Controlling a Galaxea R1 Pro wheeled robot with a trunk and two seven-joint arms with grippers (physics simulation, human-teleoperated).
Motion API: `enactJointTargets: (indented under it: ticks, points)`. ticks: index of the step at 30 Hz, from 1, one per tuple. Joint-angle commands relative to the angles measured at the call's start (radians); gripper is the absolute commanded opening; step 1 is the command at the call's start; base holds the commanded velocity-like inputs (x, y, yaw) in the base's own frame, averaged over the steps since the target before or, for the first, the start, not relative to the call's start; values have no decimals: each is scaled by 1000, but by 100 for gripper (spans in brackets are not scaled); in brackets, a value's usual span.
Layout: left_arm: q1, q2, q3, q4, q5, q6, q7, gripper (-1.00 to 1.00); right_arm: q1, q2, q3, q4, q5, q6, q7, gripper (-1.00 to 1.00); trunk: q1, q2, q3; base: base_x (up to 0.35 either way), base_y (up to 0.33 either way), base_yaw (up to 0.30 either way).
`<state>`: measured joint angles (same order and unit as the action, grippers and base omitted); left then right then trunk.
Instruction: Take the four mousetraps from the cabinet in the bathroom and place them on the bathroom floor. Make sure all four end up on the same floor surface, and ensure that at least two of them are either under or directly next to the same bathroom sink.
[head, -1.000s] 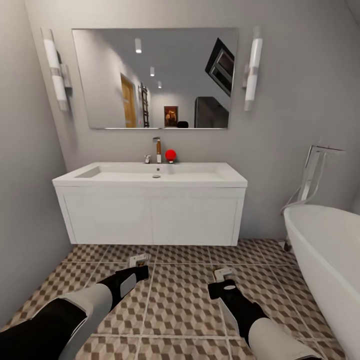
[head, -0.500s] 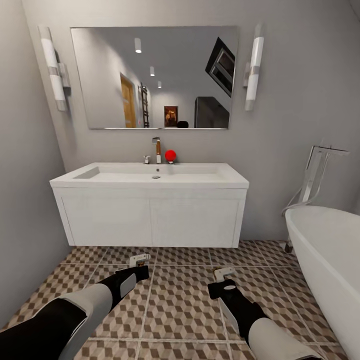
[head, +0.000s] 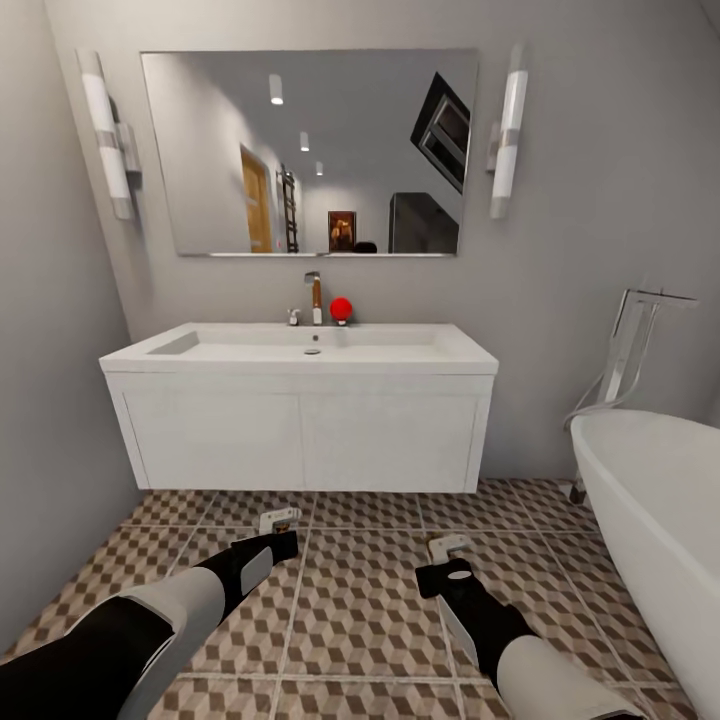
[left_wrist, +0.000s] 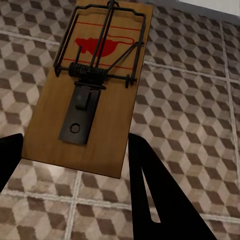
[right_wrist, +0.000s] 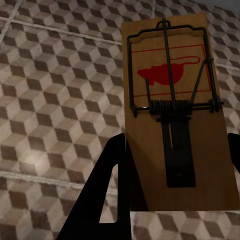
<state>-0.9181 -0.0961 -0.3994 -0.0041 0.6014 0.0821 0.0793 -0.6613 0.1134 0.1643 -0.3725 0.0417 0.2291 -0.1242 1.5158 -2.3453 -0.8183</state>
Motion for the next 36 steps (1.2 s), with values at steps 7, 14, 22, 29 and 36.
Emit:
enactJointTargets:
  ticks: [7, 14, 22, 29, 36]
  points:
    - [-1, -1, -9, -1, 5, 5, 3, -100, 0, 0, 7, -2, 4, 9, -6, -100, 27, -50, -23, 0, 0, 0]
    - [-1, -1, -9, -1, 5, 5, 3, -100, 0, -1, 7, -2, 4, 7, -6, -100, 54, -99, -45, 0, 0, 0]
    - [-1, -1, -9, 0, 5, 5, 3, -100, 0, -1, 6, -2, 4, 6, -6, -100, 84, -155, -70, 0, 0, 0]
    - [-1, -2, -9, 0, 5, 5, 3, -100, -1, -1, 6, -2, 4, 6, -6, -100, 87, -156, -97, 0, 0, 0]
    - [-1, -2, -9, 0, 5, 5, 3, -100, -1, -1, 6, -2, 4, 6, -6, -100, 91, -158, -124, 0, 0, 0]
